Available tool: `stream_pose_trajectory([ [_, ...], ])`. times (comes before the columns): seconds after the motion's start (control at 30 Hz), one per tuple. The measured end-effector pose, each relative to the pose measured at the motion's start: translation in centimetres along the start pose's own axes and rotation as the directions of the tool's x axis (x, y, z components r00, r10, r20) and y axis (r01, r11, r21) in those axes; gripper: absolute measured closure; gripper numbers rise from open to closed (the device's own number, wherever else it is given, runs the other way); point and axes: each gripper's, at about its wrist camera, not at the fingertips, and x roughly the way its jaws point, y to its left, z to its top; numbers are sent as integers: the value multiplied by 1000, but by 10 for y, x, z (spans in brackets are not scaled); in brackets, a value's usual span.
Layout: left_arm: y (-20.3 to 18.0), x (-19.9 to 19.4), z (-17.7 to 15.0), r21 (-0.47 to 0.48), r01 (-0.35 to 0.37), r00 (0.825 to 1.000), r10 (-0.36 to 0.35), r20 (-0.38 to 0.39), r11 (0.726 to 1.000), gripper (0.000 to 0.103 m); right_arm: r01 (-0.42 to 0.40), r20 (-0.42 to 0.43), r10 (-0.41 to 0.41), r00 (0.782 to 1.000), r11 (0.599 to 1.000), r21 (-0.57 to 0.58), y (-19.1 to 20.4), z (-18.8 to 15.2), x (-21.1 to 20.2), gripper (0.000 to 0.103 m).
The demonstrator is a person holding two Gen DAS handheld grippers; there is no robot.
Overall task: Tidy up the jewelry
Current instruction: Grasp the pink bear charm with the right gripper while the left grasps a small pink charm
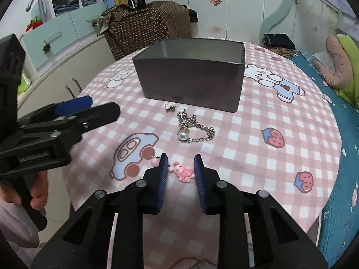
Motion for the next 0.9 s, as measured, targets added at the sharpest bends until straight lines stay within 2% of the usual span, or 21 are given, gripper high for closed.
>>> stream_pose_trajectory([
  [0.17,-1,0,0,4,2,1000,-2,0,1000,19,3,-25,-4,1000,999,-42,4,-5,3,77],
  [0.27,-1,1,-1,1,1,1000,-1,-5,1000,19,24,-12,-25,1000,996,-88,10,-8,4,76],
  [0.33,0,1,-1,-1,1,1000,-1,-7,1000,19,41,-7,-42,999,994,-103,12,-8,7,81],
  [0.37,0,1,-1,-2,2,1000,-2,-8,1000,19,50,-6,-51,999,994,-99,10,-8,8,88],
  [0.47,1,1,-1,-2,3,1000,-3,-7,1000,19,26,-7,-26,1000,999,-45,1,-7,8,88],
  [0.9,-8,4,5,19,32,999,-33,7,999,19,95,70,-98,993,994,48,-27,7,-20,88],
])
